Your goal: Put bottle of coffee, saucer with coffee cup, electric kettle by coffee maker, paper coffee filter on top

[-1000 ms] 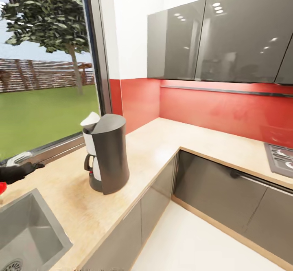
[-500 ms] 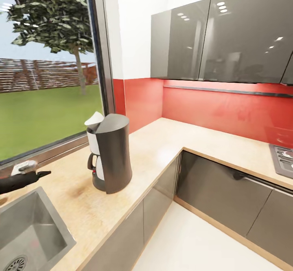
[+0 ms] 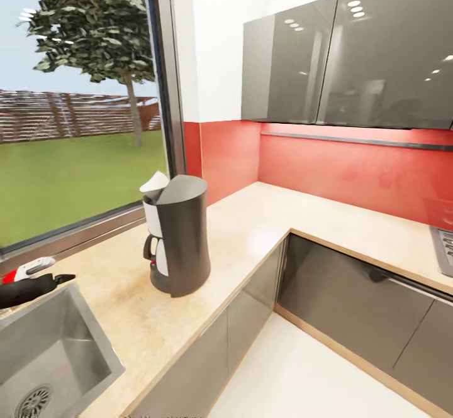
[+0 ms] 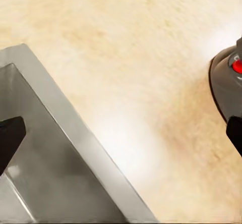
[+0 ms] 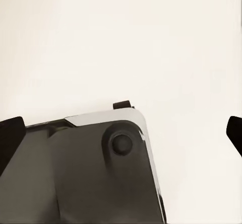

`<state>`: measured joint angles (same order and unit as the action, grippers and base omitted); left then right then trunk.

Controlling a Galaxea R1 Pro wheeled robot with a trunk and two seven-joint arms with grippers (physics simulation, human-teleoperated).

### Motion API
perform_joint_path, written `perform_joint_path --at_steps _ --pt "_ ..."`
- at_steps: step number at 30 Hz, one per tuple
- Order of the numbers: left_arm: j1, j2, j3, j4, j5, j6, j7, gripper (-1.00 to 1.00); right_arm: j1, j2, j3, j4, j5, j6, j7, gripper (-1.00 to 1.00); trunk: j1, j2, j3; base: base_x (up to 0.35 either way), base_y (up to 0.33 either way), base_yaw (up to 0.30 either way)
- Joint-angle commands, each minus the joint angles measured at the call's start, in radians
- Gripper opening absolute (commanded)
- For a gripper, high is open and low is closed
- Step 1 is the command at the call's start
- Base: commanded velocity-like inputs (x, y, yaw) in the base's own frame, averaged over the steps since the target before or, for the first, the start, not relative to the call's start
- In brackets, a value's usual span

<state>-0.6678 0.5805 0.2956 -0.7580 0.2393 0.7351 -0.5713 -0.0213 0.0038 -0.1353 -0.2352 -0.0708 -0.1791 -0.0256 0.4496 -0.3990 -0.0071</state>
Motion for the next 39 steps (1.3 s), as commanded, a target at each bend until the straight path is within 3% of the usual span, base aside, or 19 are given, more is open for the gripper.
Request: perform_joint_path --at_steps 1,39 --pt "-0.001 -0.001 0.002 0.0 0.001 0.006 -0.002 1.0 0.0 0.0 -0.002 0.001 -0.007 -0.004 0.0 1.0 0.0 -0.001 -0.001 0.0 -0.183 0.273" --pt "-0.001 -0.006 -0.006 0.0 -0.004 0.003 -0.002 1.0 0.0 0.0 0.0 0.002 -0.006 -0.005 -0.001 1.0 0.0 -0.001 -0.001 0.0 -0.27 0.273"
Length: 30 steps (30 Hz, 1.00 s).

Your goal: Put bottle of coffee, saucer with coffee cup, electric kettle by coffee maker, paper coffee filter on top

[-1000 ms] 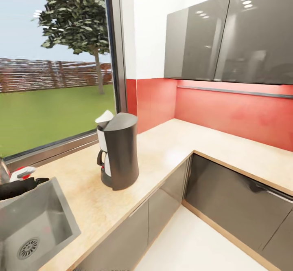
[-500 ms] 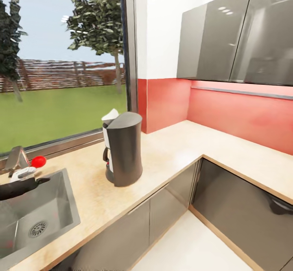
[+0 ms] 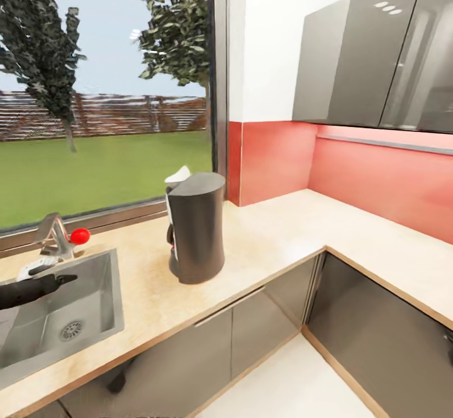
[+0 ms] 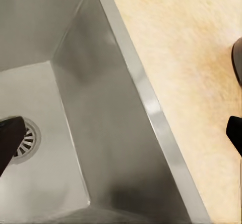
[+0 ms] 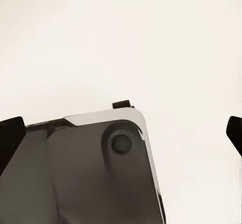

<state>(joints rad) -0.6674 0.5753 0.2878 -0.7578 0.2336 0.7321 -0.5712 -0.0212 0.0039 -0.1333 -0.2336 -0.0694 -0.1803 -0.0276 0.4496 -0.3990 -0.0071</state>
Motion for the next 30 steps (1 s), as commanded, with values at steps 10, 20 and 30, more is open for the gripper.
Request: perform_joint_path --at_steps 10,20,30 --pt "0.0 -0.006 0.002 0.0 0.0 0.006 -0.003 1.0 0.0 -0.001 -0.002 0.001 -0.007 -0.004 0.0 1.0 0.0 -0.001 0.001 0.0 -0.277 0.029" --pt "-0.001 -0.006 0.004 0.0 0.002 0.006 -0.003 1.0 0.0 -0.001 0.0 0.002 -0.007 -0.004 0.0 1.0 0.0 -0.001 0.016 -0.171 -0.227 0.074" --pt "-0.001 -0.006 0.003 0.0 0.005 0.006 -0.003 1.0 0.0 0.0 0.0 0.002 -0.007 -0.004 0.0 1.0 0.0 -0.001 0.028 -0.191 -0.213 0.179"
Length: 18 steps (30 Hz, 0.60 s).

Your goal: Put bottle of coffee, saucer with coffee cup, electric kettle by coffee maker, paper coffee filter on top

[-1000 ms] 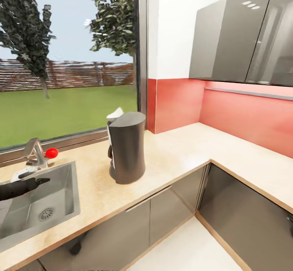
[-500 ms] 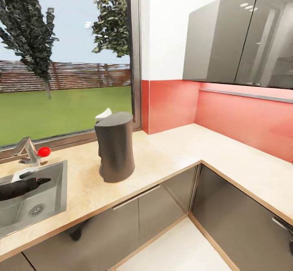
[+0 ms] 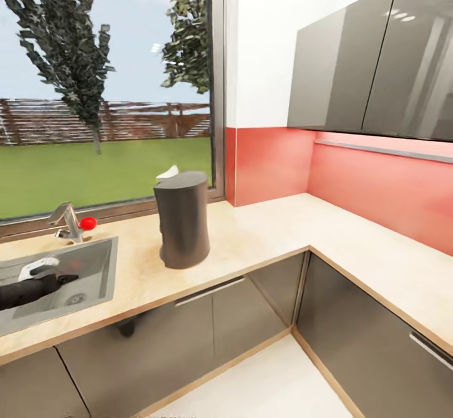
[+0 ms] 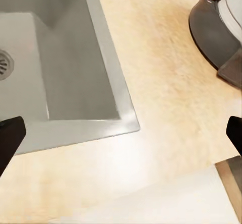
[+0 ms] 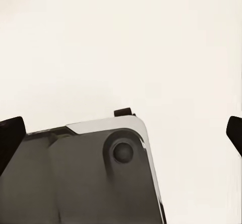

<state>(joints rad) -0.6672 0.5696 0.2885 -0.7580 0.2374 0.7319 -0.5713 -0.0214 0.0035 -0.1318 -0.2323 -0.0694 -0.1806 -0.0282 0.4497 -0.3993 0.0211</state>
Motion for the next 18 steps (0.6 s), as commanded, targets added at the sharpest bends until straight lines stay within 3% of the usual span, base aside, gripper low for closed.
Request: perform_joint_path --at_steps 1,18 --pt "-0.001 -0.001 0.002 0.0 0.001 0.006 -0.002 1.0 0.0 0.001 -0.002 0.001 -0.007 -0.004 0.001 1.0 0.0 -0.001 0.001 -0.042 -0.257 0.226" --pt "0.0 -0.001 0.002 -0.001 -0.001 0.006 -0.002 1.0 0.0 0.001 0.0 0.001 -0.007 -0.004 0.001 1.0 0.0 -0.001 0.016 -0.004 -0.27 0.23"
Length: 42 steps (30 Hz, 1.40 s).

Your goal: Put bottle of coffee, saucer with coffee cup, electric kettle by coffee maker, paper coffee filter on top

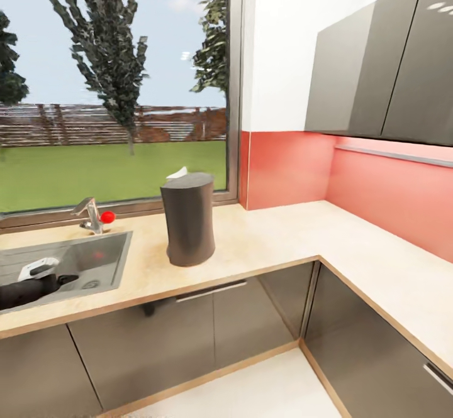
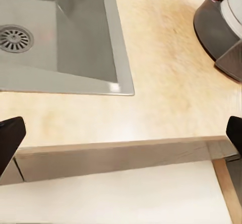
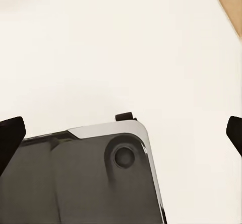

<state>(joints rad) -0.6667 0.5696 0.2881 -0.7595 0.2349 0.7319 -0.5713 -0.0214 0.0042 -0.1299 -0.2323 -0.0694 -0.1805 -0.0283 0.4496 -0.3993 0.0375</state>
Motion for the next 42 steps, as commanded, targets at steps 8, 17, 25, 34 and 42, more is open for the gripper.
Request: perform_joint_path --at_steps 8,17,25,34,42 --pt "-0.001 -0.001 0.002 0.0 0.001 0.006 -0.002 1.0 0.0 0.0 -0.002 0.001 -0.007 -0.004 0.001 1.0 0.0 -0.001 0.007 0.0 -0.272 0.23" --pt "-0.001 -0.001 0.002 0.0 0.001 0.006 -0.002 1.0 0.0 0.0 -0.002 0.001 -0.006 -0.004 0.001 1.0 0.0 -0.001 0.015 0.0 -0.272 0.23" --pt "-0.001 -0.001 0.003 0.0 0.0 0.006 -0.002 1.0 0.0 0.0 -0.002 0.001 -0.006 -0.004 0.001 1.0 0.0 -0.001 0.022 -0.148 -0.231 0.23" --pt "-0.001 -0.001 0.004 0.001 0.001 0.006 -0.002 1.0 0.0 0.0 -0.002 0.001 -0.006 -0.004 0.001 1.0 0.0 -0.001 0.03 -0.311 -0.066 0.23" --pt "-0.001 -0.001 0.003 0.002 0.002 0.006 -0.001 1.0 0.0 0.0 -0.002 0.001 -0.006 -0.004 0.001 1.0 0.0 -0.001 0.038 -0.338 -0.002 0.23"
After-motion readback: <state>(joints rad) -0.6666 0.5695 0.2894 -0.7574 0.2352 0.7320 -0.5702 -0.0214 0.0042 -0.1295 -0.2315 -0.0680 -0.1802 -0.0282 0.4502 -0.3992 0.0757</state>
